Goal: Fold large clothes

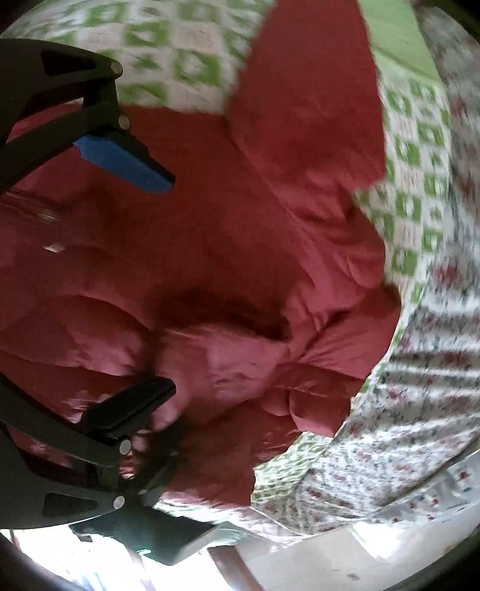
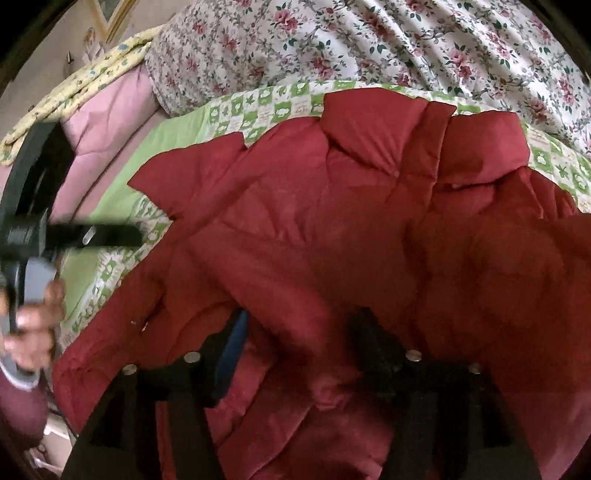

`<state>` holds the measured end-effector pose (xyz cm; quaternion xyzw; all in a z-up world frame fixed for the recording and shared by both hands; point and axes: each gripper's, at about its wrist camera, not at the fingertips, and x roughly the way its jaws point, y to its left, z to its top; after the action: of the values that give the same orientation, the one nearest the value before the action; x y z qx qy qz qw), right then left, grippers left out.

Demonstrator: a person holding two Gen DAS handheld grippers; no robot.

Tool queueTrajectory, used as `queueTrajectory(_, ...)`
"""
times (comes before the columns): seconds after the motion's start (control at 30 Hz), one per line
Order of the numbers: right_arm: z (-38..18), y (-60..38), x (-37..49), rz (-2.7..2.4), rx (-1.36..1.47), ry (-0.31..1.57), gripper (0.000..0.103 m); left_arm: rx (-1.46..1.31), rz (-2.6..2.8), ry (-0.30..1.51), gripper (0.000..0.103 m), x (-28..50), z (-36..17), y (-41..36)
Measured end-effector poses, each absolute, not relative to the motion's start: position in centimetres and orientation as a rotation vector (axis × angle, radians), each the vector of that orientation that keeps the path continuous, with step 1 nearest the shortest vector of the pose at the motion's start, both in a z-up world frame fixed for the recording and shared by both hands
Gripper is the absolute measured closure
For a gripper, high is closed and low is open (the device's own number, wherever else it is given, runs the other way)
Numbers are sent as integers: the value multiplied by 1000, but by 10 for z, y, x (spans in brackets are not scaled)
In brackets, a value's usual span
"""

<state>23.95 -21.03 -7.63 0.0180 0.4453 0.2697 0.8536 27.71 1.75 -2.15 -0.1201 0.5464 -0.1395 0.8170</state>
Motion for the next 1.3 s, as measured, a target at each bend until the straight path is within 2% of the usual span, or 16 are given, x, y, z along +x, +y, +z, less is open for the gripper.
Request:
queueTrajectory(0.1, -77, -215, 238, 570, 58, 938, 40, -215, -329, 1204, 4, 303, -37, -5)
queueTrajectory(0.17, -77, -220, 235, 571, 74, 938, 40, -211, -363, 1237, 17, 313, -49, -17)
queueTrajectory(0.27, -78, -229, 230, 562, 88, 941, 40, -193, -377, 1241, 49, 320, -60, -26)
queueTrajectory(0.3, -78, -232, 228, 559, 97, 941, 40, -203, -399, 1239, 70, 321, -61, -29)
queueTrajectory(0.37, -76, -239, 222, 553, 114, 936, 40, -205, -411, 1224, 79, 318, -58, -28)
queueTrajectory(0.4, -76, -241, 220, 550, 121, 935, 40, -188, -418, 1200, 88, 314, -53, -27)
queueTrajectory(0.43, -74, -247, 216, 547, 136, 930, 40, -183, -422, 1189, 90, 311, -51, -26)
queueTrajectory(0.77, -46, -314, 199, 376, 260, 795, 39, -68, -273, 1005, 92, 283, 0, 41)
queueTrajectory(1.07, -49, -338, 229, 258, 308, 779, 38, -12, -204, 1019, 92, 292, -35, 48)
queueTrajectory(1.23, -69, -335, 244, 238, 277, 828, 38, -5, -166, 996, 82, 285, -34, 49)
queueTrajectory(1.3, -78, -334, 247, 224, 268, 847, 38, -55, -163, 957, 81, 277, -22, 59)
